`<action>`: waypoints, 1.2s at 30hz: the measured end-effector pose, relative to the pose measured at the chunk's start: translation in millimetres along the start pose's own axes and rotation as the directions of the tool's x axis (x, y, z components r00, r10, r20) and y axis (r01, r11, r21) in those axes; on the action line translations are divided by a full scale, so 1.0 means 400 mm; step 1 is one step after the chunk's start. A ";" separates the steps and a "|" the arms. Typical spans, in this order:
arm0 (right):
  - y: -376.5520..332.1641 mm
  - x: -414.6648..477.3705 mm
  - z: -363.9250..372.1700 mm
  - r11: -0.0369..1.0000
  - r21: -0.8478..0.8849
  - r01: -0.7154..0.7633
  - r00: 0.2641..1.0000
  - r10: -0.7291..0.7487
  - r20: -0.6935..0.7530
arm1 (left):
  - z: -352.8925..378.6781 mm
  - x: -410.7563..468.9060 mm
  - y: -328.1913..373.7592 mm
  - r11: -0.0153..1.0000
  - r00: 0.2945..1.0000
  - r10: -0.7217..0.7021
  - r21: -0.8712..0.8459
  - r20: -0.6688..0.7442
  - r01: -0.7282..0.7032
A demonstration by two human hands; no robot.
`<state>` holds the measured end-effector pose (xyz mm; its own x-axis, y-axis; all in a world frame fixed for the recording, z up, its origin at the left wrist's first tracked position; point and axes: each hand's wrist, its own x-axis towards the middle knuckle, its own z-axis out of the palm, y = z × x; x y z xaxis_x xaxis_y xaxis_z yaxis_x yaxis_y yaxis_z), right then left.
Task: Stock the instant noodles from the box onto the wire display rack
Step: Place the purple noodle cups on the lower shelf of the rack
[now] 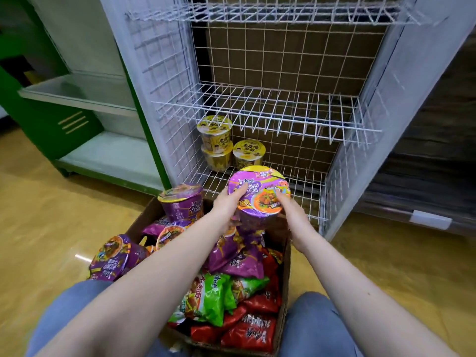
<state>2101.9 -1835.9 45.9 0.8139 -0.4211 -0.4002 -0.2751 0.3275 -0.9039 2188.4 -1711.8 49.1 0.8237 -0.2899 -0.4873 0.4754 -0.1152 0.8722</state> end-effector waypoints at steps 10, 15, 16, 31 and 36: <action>0.014 0.167 0.012 0.989 0.013 -0.145 0.987 0.146 -0.067 | 0.049 0.181 -0.007 0.995 0.995 -0.098 -0.038 -0.022 0.097; 0.013 0.256 0.018 0.983 0.079 -0.164 0.984 0.168 -0.060 | 0.067 0.261 0.005 0.995 0.997 -0.083 0.051 0.001 0.083; 0.013 0.276 0.019 0.982 0.081 -0.173 0.981 0.178 -0.070 | 0.071 0.275 0.010 0.995 0.997 -0.079 0.060 0.002 0.078; 0.049 0.472 0.016 0.939 0.337 -0.073 0.946 0.172 -0.275 | 0.118 0.446 -0.011 0.999 0.979 -0.036 0.041 0.198 0.028; 0.031 0.548 -0.016 0.925 0.377 -0.054 0.942 0.173 -0.289 | 0.140 0.504 0.002 0.987 0.974 0.062 0.133 0.219 -0.093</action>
<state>2273.5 -1929.7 -54.0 0.5713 -0.5843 -0.5764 -0.1055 0.6442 -0.7576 2337.5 -1823.7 -46.1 0.7638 -0.4976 -0.4112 0.3515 -0.2136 0.9115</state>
